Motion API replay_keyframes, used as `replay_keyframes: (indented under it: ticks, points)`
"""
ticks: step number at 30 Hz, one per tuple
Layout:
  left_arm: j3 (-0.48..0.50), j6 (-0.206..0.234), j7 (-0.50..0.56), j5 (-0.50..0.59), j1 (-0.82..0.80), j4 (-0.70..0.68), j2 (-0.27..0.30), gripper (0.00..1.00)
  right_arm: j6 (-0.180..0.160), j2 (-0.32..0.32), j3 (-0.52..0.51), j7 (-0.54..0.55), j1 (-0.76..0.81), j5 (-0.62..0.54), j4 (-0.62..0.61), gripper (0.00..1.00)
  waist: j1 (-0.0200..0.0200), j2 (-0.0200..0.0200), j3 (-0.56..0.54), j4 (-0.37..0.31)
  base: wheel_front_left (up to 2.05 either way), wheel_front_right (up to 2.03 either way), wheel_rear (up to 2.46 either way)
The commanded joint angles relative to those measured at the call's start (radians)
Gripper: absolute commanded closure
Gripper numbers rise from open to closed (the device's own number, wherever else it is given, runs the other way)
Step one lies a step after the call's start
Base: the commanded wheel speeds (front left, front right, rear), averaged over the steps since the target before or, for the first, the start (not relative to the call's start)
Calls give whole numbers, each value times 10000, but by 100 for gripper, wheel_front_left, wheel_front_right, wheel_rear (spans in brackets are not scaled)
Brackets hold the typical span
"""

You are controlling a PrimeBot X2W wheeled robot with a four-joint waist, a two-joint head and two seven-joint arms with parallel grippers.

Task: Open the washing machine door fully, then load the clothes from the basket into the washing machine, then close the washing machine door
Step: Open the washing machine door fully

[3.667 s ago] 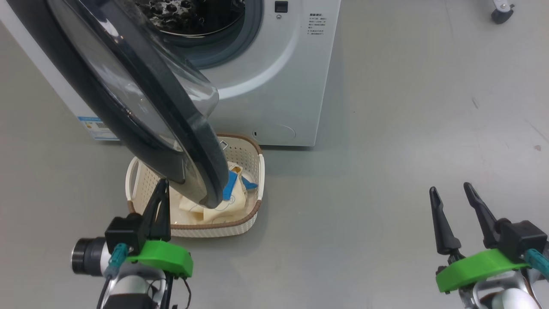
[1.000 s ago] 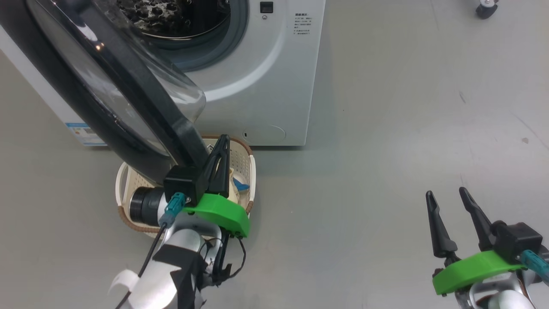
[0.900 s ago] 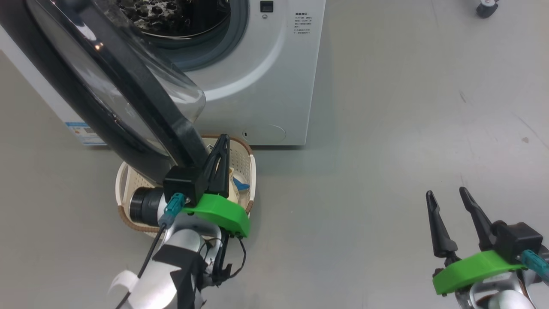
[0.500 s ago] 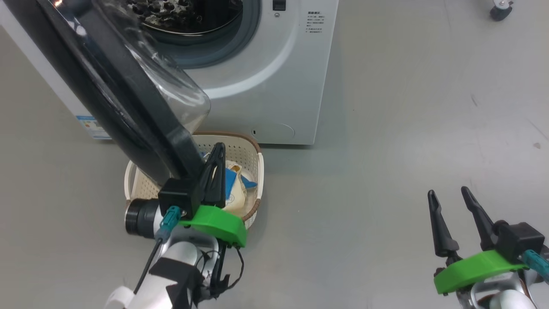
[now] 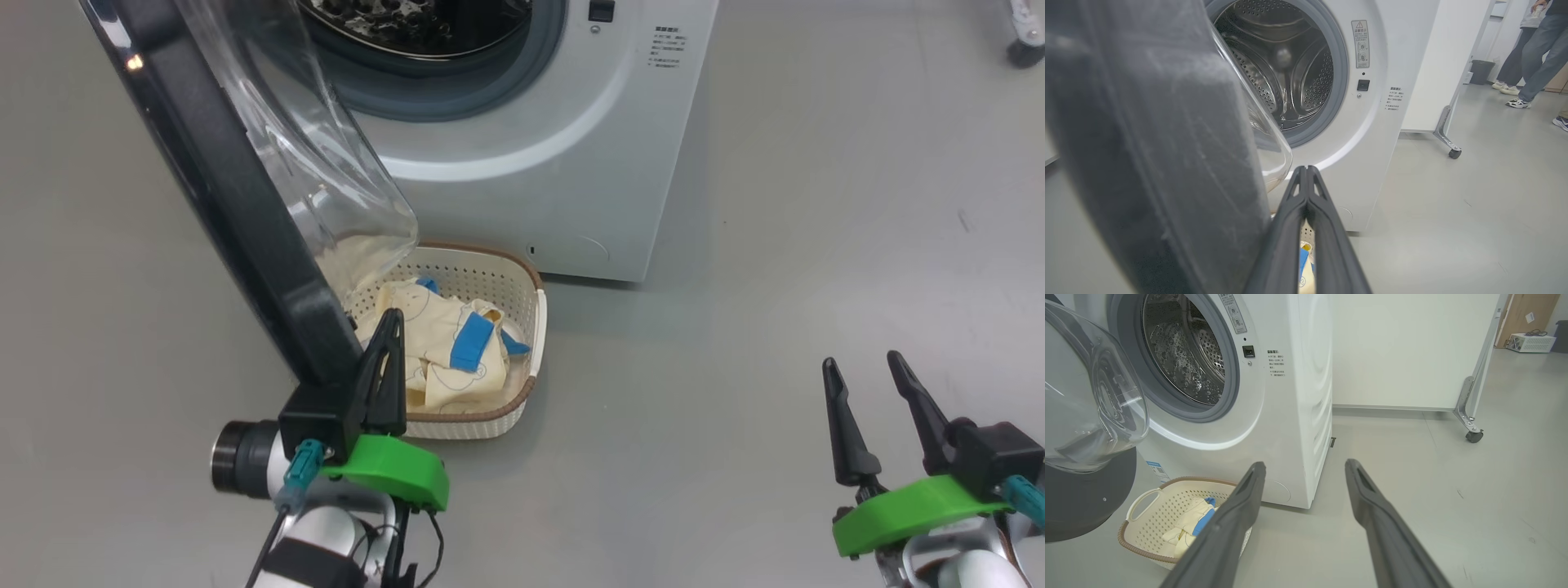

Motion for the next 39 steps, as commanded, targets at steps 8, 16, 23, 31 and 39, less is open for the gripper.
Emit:
replay_keyframes:
  ticks: [8,16,23,31,39]
  points:
    - [593,549,65,178,273,-758,696,100,75,-85,115,128,-205,-163,-501,0,0,0,-116,826,0,0,0]
    - [985,893,-20,141,658,-976,1134,100,75,-85,25,259,-183,-233,-619,0,0,0,-113,1367,0,0,0]
    - [1423,1154,-161,41,817,-901,1445,100,75,-85,21,345,-194,-265,-699,0,0,0,-120,1610,0,0,0]
    - [1990,1275,-368,-233,832,-611,1688,100,75,-85,50,412,-181,-265,-755,0,0,0,-98,1639,0,0,0]
    - [2636,1409,-597,-488,785,-221,1857,100,75,-85,40,450,-238,-270,-806,0,0,0,-6,1578,0,0,0]
